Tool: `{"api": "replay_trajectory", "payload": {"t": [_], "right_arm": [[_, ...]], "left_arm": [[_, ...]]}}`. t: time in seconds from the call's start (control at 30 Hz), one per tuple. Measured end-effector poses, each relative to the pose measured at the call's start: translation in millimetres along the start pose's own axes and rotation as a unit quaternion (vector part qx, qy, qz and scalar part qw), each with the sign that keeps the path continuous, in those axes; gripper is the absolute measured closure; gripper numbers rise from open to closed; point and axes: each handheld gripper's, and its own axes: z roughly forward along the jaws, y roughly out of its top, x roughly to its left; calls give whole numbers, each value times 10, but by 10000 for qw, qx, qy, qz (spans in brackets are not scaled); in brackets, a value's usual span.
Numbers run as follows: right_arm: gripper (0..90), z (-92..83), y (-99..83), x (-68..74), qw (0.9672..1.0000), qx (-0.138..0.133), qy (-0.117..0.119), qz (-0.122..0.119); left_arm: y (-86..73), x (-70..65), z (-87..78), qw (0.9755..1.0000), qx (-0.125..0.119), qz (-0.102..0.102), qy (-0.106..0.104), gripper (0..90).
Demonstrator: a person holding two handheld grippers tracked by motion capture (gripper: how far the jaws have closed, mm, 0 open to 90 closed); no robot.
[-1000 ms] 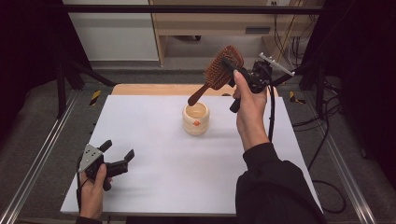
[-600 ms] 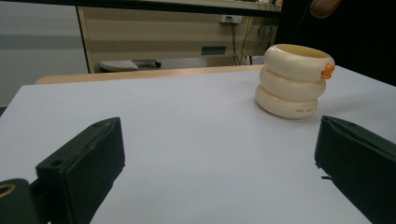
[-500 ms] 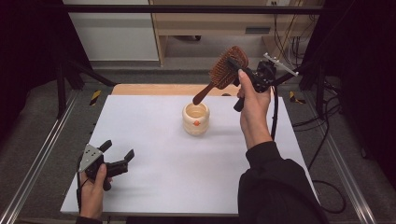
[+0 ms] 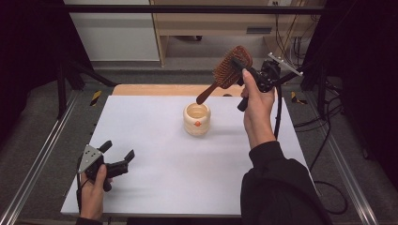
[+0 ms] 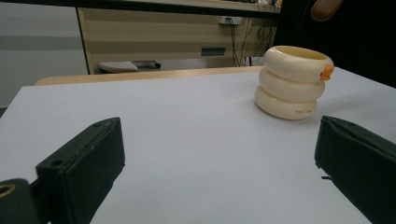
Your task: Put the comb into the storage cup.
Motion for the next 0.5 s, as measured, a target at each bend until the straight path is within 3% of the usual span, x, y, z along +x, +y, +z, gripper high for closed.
{"api": "replay_trajectory", "payload": {"t": [0.5], "right_arm": [[522, 52, -27, -17, 10000, 58, -19, -65]], "left_arm": [[-1, 3, -3, 10000, -3, -4, 3, 17]]}}
